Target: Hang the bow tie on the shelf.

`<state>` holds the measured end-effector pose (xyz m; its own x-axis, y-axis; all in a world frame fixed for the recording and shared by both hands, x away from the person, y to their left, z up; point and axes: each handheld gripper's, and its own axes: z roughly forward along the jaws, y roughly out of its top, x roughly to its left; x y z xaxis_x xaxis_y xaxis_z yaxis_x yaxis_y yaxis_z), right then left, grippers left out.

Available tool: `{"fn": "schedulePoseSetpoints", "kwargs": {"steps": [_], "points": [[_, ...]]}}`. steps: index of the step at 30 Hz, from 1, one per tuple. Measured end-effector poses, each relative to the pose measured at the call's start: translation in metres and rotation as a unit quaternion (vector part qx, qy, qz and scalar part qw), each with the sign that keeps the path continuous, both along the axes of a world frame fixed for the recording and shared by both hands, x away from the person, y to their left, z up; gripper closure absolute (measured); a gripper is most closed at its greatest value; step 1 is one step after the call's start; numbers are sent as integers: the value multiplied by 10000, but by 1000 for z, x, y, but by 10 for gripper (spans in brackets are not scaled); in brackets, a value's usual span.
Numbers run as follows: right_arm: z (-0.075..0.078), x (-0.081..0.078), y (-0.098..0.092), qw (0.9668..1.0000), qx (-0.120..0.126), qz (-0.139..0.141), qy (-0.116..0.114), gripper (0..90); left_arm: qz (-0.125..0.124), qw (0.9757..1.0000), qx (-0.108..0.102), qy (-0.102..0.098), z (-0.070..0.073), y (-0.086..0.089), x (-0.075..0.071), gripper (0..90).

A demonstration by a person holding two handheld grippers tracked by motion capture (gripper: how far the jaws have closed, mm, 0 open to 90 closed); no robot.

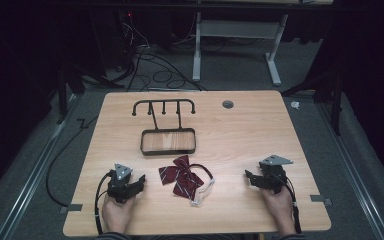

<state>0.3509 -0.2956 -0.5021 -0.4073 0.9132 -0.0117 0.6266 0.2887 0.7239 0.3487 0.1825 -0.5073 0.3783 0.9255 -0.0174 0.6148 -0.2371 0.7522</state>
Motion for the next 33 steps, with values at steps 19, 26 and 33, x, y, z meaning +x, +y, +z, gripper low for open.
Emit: {"fn": "schedulePoseSetpoints", "kwargs": {"steps": [19,26,33], "points": [[0,0,0,10000,-4,-1,4,336,42,10000,3,-9,0,-2,-2,395],[0,0,0,10000,-22,20,-7,336,-27,10000,-68,29,0,0,-1,382],[0,0,-1,10000,21,-4,4,338,-56,9997,-213,110,1,5,-1,387]]}}
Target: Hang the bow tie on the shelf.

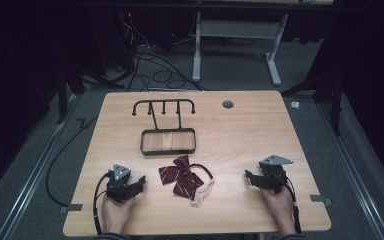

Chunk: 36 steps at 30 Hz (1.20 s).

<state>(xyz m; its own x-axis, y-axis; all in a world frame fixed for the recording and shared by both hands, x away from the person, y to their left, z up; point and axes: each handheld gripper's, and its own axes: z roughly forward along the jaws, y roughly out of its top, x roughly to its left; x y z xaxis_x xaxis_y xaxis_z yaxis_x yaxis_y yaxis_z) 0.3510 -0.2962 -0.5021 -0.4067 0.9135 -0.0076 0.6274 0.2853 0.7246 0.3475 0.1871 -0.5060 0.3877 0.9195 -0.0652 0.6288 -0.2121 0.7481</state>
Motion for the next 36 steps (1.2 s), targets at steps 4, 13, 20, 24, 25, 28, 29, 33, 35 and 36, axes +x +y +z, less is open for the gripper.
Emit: {"fn": "schedulePoseSetpoints", "kwargs": {"steps": [4,13,20,24,25,28,29,33,35,36], "points": [[0,0,0,10000,-7,9,-2,335,37,10000,32,44,1,-1,-1,391],[0,0,0,10000,-5,6,2,335,-94,9999,-72,108,5,-4,-4,407],[0,0,0,10000,-14,14,-5,335,-249,9996,-85,127,13,-3,-9,433],[0,0,0,10000,-19,12,-6,335,-356,9991,-132,162,17,-2,-13,447],[0,0,0,10000,-18,13,-6,335,-392,9990,-148,170,18,-2,-14,452],[0,0,0,10000,-21,12,-6,335,-478,9985,-217,171,21,-4,-16,458],[0,0,0,10000,-20,13,-6,335,-513,9983,-228,143,22,-5,-17,460],[0,0,0,10000,-19,11,-5,336,-691,9972,-258,132,28,-12,-17,478],[0,0,0,10000,-20,12,-7,335,-765,9967,-245,112,30,-15,-17,481],[0,0,0,10000,-20,12,-5,335,-802,9965,-237,95,31,-17,-17,482]]}}
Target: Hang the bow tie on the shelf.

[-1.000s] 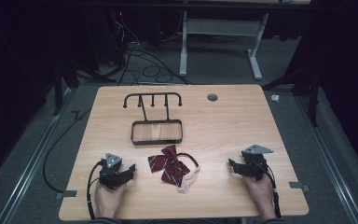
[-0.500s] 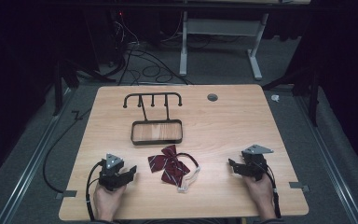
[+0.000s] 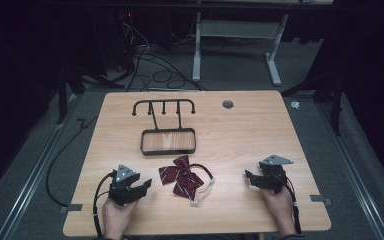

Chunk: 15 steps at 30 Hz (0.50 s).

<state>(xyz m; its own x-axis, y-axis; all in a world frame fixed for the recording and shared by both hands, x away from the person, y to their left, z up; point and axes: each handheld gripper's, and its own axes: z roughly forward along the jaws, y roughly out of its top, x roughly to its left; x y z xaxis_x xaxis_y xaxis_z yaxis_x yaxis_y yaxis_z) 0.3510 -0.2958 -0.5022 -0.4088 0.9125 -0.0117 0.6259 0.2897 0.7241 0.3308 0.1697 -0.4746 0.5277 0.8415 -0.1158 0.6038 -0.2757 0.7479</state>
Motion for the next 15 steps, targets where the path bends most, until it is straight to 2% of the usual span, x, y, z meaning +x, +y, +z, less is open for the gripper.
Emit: {"fn": "schedulePoseSetpoints", "kwargs": {"steps": [15], "points": [[0,0,0,10000,8,0,0,335,-361,9993,-47,-62,12,-20,1,504]]}}
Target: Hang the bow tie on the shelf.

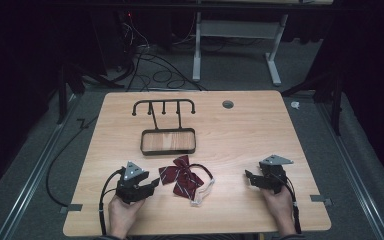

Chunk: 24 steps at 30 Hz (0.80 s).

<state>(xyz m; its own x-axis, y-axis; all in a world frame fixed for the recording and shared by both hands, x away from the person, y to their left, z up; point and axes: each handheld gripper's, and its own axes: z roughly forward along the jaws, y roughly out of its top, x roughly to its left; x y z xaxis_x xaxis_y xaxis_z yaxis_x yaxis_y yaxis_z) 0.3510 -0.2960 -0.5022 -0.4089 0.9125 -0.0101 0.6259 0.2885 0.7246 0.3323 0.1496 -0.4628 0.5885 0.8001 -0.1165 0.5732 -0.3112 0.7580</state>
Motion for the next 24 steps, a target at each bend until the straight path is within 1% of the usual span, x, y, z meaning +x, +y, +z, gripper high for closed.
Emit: {"fn": "schedulePoseSetpoints", "kwargs": {"steps": [10,17,19,22,24], "points": [[0,0,0,10000,0,1,-2,335,-155,9998,-80,-13,6,-9,4,508],[0,0,0,10000,1,2,0,336,-338,9994,-105,-34,11,-19,10,518],[0,0,0,10000,-1,0,2,335,-370,9991,-218,12,10,-21,13,522],[0,0,0,10000,5,-5,5,335,-395,9991,-182,26,10,-23,15,523],[0,0,0,10000,8,-6,5,335,-462,9989,-126,14,11,-28,17,526]]}}
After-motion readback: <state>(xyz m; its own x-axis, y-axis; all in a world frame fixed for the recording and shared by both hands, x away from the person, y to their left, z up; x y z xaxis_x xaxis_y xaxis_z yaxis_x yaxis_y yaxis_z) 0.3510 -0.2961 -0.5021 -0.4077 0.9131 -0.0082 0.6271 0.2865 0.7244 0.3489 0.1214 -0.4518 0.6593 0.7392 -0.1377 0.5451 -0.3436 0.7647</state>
